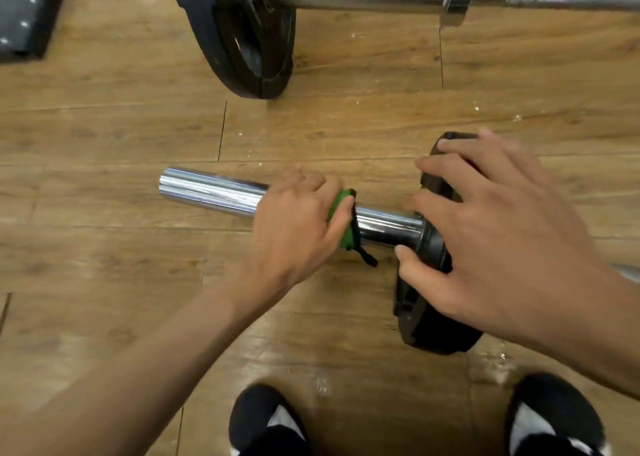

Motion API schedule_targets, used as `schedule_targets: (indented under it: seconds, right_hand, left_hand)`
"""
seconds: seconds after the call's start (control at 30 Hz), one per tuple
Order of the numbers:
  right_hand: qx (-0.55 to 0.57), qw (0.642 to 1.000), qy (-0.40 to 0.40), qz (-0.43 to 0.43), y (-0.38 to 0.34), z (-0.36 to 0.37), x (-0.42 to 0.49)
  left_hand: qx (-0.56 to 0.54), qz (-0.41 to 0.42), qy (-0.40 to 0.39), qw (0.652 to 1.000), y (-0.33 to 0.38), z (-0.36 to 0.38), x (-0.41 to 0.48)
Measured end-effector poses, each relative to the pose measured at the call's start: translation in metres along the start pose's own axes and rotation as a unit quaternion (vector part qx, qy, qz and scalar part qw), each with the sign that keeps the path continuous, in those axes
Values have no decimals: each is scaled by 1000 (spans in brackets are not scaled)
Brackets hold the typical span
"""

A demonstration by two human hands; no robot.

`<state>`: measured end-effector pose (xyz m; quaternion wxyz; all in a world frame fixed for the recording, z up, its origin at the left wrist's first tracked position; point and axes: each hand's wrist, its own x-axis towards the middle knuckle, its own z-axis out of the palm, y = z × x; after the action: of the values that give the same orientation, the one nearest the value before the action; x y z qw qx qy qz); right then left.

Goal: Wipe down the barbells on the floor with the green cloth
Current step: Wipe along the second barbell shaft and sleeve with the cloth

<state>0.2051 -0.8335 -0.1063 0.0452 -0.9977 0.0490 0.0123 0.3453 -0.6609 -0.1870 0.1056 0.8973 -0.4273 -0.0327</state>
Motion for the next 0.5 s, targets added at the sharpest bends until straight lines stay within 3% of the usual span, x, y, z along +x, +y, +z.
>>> schedule_targets:
  seconds: [0.1,0.17,0.3,0.4,0.5]
  right_hand:
    - [0,1000,-14,4,0,2,2]
    - [19,1000,-8,-4,1,1,1]
    - [53,999,7,-2,4,2,-5]
    - [56,998,13,5,4,4,-1]
    - [63,998,22,13,6,5,4]
  left_hand:
    - [-45,121,2,992,58,26,-10]
    - [-31,137,10,990,57,26,-9]
    - [17,64,45,997,-4,7,-7]
    - [78,-19,18,997,-44,-12,-10]
    - [107,-6,44,993,-27,-10,-12]
